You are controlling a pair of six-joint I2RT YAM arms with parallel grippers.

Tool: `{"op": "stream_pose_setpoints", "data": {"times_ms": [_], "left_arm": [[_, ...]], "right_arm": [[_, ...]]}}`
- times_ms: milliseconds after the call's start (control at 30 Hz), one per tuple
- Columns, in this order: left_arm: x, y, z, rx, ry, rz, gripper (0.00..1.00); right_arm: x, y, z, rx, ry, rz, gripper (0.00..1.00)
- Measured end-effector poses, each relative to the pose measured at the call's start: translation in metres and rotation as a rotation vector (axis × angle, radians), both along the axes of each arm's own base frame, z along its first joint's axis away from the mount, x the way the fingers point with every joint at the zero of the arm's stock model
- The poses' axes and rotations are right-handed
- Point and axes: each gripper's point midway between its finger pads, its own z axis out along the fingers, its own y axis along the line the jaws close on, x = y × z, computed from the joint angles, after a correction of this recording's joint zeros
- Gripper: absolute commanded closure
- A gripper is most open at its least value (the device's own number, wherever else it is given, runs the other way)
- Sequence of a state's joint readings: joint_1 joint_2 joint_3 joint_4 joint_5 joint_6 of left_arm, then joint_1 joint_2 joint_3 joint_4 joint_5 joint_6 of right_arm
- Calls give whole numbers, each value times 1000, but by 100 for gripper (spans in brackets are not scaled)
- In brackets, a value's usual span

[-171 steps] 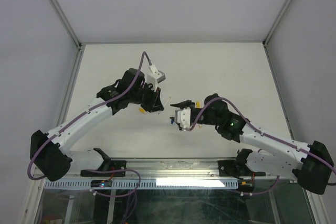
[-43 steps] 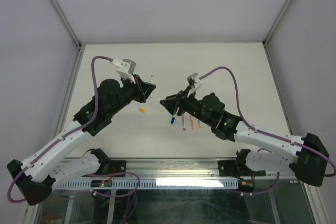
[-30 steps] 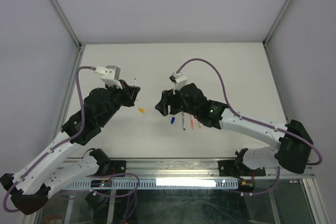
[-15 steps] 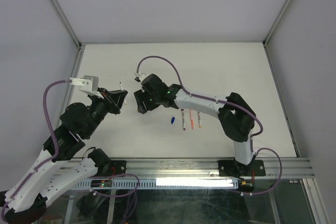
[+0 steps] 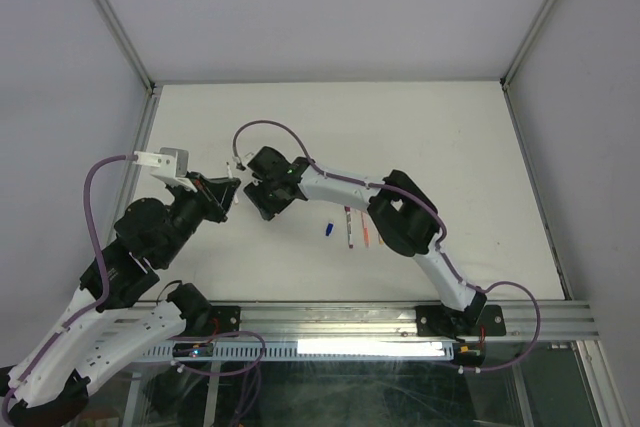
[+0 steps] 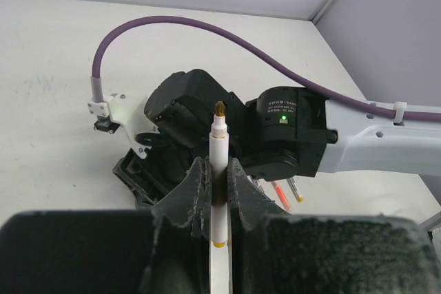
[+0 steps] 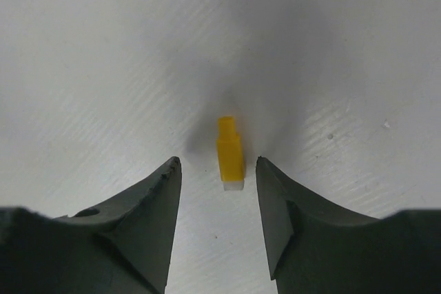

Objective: Insert the pens into the pen caps

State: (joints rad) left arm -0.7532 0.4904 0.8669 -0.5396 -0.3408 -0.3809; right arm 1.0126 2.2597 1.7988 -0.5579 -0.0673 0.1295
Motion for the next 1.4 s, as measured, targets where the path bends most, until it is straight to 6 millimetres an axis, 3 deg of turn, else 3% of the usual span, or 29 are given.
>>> {"op": "stream_pose_setpoints", "data": {"times_ms": [300, 567, 767, 900, 1033, 1200, 1300, 1400], "left_arm": [[0, 1, -4, 12, 10, 2, 100], [1, 2, -5, 19, 11, 14, 100], [3, 5, -4, 28, 6, 29, 100], [2, 9, 5, 26, -13, 38, 100], [1, 11, 16, 13, -33, 42, 100], [4, 8, 22, 13, -39, 40, 100], [8, 5, 20, 28, -30, 39, 100], [11, 1, 17, 41, -20, 35, 100]], "right_arm": [[3, -3, -3, -46, -26, 57, 73], [1, -6, -4, -83, -56, 100, 100], [-4, -13, -3, -57, -65, 91, 100], [-24, -46, 0, -49, -20, 61, 100], [-35, -70, 20, 18, -11, 18, 100], [-39, -78, 73, 205, -101, -2, 100], [-48, -80, 98, 303, -171, 80, 100], [-59, -83, 104, 328, -229, 223, 100]]}}
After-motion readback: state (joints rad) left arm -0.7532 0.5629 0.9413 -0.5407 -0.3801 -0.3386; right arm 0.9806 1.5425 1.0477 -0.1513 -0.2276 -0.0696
